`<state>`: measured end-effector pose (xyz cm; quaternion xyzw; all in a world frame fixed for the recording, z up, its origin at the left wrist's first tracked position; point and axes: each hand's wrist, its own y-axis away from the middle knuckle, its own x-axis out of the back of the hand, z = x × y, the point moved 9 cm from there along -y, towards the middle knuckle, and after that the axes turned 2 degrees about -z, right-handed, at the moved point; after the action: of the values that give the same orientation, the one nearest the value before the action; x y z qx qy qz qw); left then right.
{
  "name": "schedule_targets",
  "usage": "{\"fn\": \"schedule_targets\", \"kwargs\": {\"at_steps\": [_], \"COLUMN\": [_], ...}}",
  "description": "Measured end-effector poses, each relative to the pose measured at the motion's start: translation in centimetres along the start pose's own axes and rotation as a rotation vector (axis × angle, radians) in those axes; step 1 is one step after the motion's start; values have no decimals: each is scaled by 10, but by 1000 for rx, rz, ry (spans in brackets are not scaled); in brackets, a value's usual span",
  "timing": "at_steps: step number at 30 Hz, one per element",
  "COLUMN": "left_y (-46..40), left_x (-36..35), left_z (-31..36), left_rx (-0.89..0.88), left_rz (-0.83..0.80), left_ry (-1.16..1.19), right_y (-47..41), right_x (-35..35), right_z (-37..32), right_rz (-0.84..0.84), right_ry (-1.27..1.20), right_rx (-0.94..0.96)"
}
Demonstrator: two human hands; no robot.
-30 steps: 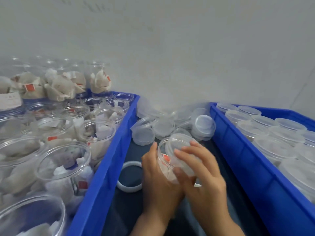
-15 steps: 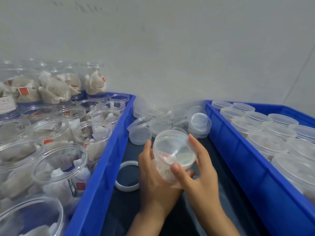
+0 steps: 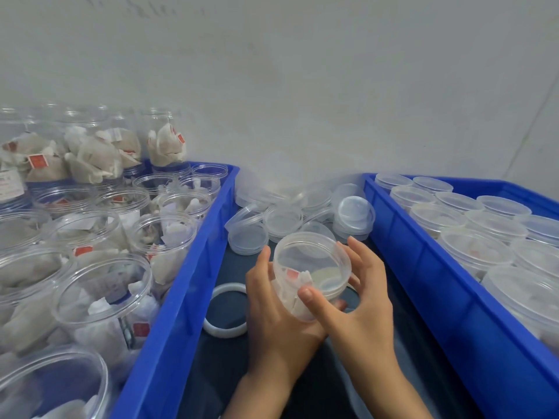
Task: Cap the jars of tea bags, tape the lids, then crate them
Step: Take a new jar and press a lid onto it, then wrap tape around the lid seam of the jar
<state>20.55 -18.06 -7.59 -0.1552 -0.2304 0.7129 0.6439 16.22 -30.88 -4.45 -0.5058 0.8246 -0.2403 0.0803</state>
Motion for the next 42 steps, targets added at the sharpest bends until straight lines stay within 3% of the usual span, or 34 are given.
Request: {"fn": "schedule_targets", "kwargs": {"at_steps": [7, 10, 13, 16, 22, 27, 29, 33, 38, 40, 42], "left_y": [0, -2, -8, -8, -7, -7, -6, -4, -4, -3, -3], "left_x": [2, 7, 15, 13, 10, 11, 9, 9, 9, 9, 9], "left_z": [-5, -9, -19, -21, -25, -22, -17, -16, -23, -24, -25], "left_rx": [40, 45, 110, 91, 80, 45, 24, 42, 51, 53, 41], "left_rz": [21, 83, 171, 162, 129, 144, 130, 130, 127, 129, 131], "left_ry": [-17, 11, 29, -9, -2, -52, -80, -70, -69, -71, -73], "right_y": [-1, -1, 5, 6, -4, 1, -1, -1, 4, -1, -5], "right_x": [-2, 0, 7, 18, -1, 21, 16, -12, 29, 26, 5], "right_z": [3, -3, -15, -16, 6, -2, -1, 12, 2, 4, 10], "right_rz": [8, 6, 103, 219, -14, 210, 167, -79, 321, 269, 71], "right_ry": [11, 63, 66, 76, -129, -41, -23, -60, -108, -114, -104], "right_rx": [-42, 23, 176, 193, -19, 107, 92, -32, 68, 43, -20]}}
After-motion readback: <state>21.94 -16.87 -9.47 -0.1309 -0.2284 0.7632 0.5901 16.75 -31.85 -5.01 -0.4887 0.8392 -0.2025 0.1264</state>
